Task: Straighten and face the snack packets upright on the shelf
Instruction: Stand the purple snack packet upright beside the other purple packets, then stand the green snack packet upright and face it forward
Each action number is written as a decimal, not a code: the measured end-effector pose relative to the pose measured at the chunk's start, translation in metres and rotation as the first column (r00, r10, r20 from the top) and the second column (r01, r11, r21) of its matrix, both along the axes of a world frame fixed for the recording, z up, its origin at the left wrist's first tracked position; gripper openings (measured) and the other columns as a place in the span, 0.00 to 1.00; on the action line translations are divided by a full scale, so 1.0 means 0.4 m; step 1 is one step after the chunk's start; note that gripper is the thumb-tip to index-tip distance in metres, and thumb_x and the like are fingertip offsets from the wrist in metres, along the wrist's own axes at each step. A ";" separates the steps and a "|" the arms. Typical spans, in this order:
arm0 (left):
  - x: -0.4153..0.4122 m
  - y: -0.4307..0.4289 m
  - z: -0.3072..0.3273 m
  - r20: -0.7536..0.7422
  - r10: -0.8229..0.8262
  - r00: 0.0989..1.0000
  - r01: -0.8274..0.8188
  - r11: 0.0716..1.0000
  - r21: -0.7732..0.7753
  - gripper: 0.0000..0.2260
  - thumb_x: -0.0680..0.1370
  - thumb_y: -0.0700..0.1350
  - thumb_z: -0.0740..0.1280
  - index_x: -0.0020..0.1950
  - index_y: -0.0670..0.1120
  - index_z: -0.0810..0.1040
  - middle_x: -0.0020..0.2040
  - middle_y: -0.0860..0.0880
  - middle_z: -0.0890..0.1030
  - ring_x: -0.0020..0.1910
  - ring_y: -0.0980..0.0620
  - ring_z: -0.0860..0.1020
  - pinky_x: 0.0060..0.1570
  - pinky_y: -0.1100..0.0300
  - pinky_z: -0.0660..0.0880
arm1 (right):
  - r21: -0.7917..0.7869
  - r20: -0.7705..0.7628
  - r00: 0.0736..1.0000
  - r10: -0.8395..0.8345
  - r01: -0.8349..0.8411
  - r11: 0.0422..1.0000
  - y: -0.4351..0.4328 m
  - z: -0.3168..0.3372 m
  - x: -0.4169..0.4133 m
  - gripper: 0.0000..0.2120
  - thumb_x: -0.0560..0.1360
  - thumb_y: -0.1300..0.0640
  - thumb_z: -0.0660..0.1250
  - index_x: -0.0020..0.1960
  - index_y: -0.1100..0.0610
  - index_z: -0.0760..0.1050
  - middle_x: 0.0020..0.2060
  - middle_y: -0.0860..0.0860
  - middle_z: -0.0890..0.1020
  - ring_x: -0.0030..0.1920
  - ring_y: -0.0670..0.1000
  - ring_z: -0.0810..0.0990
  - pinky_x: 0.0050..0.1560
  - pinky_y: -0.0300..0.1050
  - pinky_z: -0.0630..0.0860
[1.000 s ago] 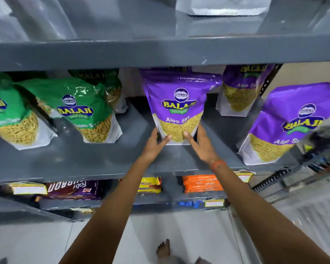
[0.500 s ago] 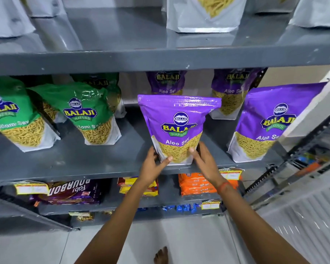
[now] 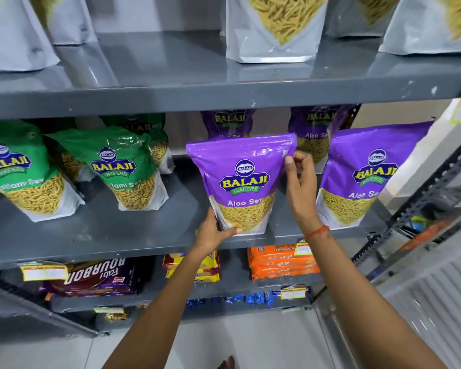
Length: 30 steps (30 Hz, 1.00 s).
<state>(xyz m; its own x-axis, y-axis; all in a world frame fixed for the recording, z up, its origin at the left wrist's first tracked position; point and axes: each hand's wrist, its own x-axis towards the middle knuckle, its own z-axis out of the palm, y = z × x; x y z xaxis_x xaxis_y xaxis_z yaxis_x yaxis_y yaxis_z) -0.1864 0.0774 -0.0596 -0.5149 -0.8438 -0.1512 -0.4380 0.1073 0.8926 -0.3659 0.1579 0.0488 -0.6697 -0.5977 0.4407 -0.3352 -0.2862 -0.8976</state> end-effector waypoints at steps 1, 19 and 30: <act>0.000 0.001 0.003 0.000 -0.001 1.000 0.001 1.000 0.000 0.41 0.61 0.59 0.77 0.68 0.53 0.61 0.65 0.50 0.76 0.63 0.46 0.75 0.62 0.42 0.73 | -0.006 0.005 1.000 0.007 -0.007 1.000 -0.002 0.000 -0.002 0.05 0.79 0.59 0.60 0.53 0.59 0.71 0.45 0.49 0.79 0.46 0.39 0.75 0.51 0.35 0.72; -0.001 0.024 0.010 -0.025 0.024 0.999 -0.023 0.999 0.026 0.42 0.62 0.55 0.78 0.70 0.53 0.60 0.66 0.50 0.75 0.64 0.46 0.74 0.61 0.43 0.75 | 0.289 0.447 0.881 0.156 -0.307 0.907 0.022 -0.224 0.061 0.17 0.79 0.40 0.49 0.58 0.43 0.72 0.57 0.45 0.78 0.60 0.43 0.76 0.70 0.55 0.68; 0.187 0.027 0.130 -0.332 0.145 0.932 -0.304 0.813 -0.497 0.37 0.74 0.63 0.61 0.77 0.51 0.49 0.76 0.59 0.53 0.75 0.64 0.54 0.72 0.69 0.53 | -0.306 -0.302 0.902 -0.308 0.214 0.928 -0.004 -0.048 0.342 0.13 0.81 0.52 0.52 0.55 0.58 0.71 0.52 0.44 0.71 0.56 0.49 0.70 0.61 0.44 0.66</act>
<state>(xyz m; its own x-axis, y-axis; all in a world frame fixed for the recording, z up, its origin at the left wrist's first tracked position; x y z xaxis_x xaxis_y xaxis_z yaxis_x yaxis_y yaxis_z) -0.1118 0.0882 -0.0077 -0.2535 -0.8460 0.4690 -0.2640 0.5269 0.8079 -0.2292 0.1562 0.0298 -0.5675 -0.2552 0.7828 -0.6995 -0.3521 -0.6219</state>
